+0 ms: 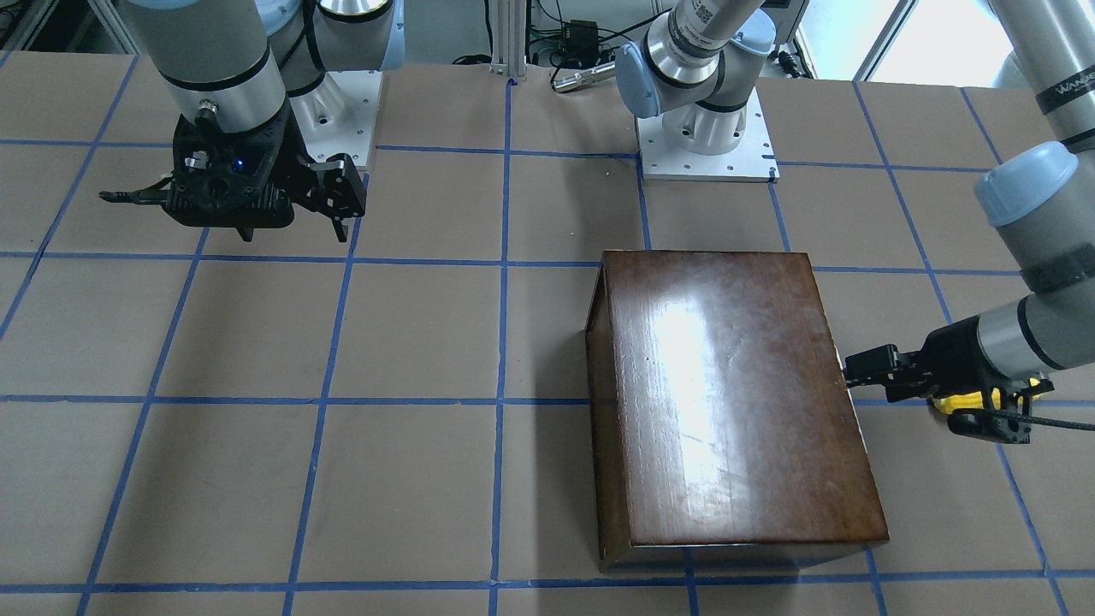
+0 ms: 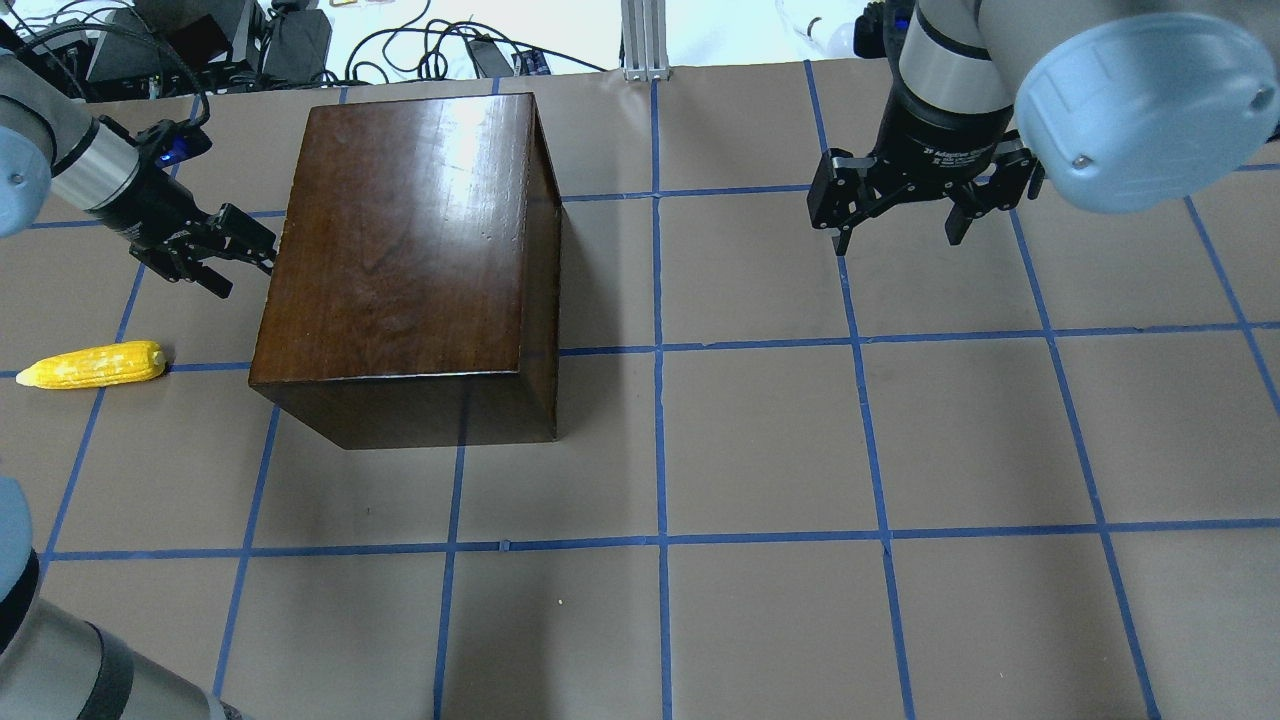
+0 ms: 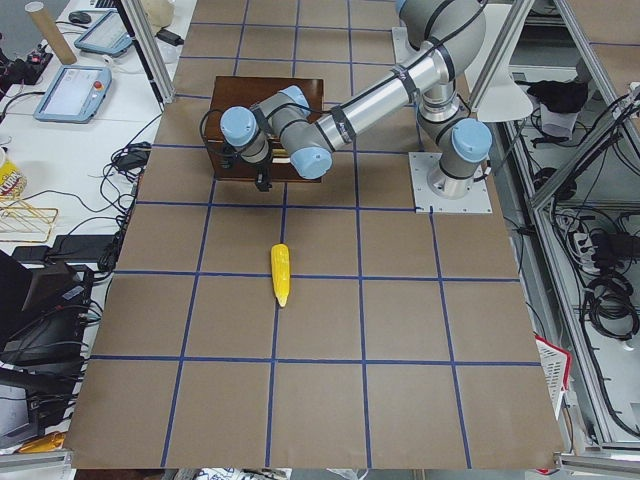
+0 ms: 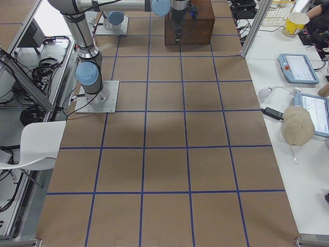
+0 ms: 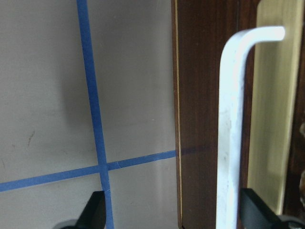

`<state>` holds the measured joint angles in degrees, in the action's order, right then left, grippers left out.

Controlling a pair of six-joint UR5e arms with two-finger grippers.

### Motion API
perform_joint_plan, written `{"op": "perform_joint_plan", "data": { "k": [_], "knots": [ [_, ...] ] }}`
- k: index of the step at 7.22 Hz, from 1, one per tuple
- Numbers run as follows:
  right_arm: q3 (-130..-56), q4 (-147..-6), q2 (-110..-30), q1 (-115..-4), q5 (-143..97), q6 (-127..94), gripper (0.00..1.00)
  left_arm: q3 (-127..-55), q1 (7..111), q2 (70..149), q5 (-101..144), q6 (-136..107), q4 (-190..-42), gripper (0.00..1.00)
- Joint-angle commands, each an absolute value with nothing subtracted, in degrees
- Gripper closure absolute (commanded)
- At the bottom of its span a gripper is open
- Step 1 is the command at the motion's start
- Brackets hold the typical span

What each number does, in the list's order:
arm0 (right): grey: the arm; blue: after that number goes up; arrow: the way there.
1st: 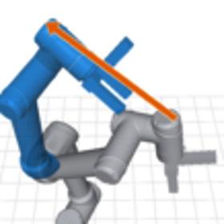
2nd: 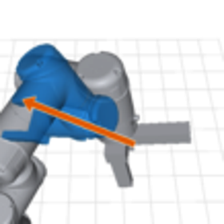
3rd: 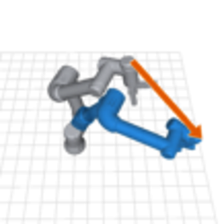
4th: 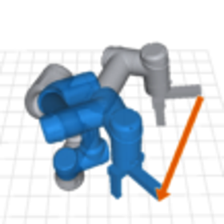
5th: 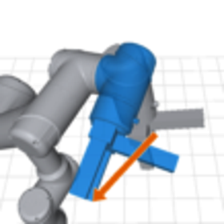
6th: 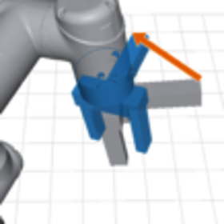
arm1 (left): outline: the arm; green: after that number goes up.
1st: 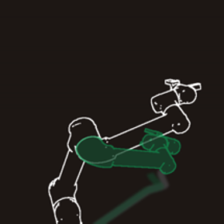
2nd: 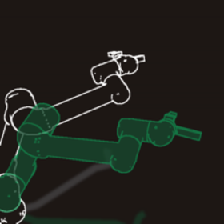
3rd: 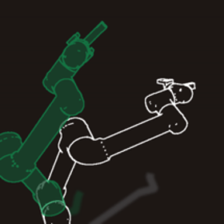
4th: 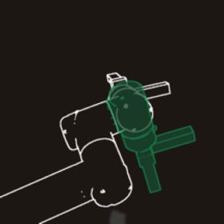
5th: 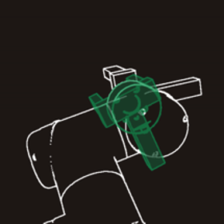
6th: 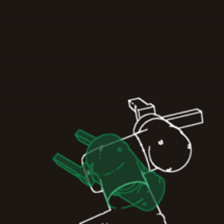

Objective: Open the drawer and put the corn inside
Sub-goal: 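Hook the left gripper onto the white drawer handle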

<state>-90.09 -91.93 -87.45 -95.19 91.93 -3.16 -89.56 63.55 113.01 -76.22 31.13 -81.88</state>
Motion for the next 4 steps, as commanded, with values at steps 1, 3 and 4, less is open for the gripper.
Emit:
{"op": "perform_joint_plan", "data": {
  "k": [1,3,4],
  "knots": [
    [-90.1,-91.9,-87.5,-95.2,91.9,-3.2,0.0,-89.5,63.5,113.2,-76.4,31.1,-81.7,0.0],
    [-90.1,-91.9,-87.5,-95.2,91.9,-3.2,0.0,-89.4,62.8,113.4,-76.7,31.4,-81.1,0.0],
    [-90.1,-91.9,-87.5,-95.2,91.9,-3.2,0.0,-89.3,62.2,113.5,-76.7,31.3,-81.1,0.0]
  ]
}}
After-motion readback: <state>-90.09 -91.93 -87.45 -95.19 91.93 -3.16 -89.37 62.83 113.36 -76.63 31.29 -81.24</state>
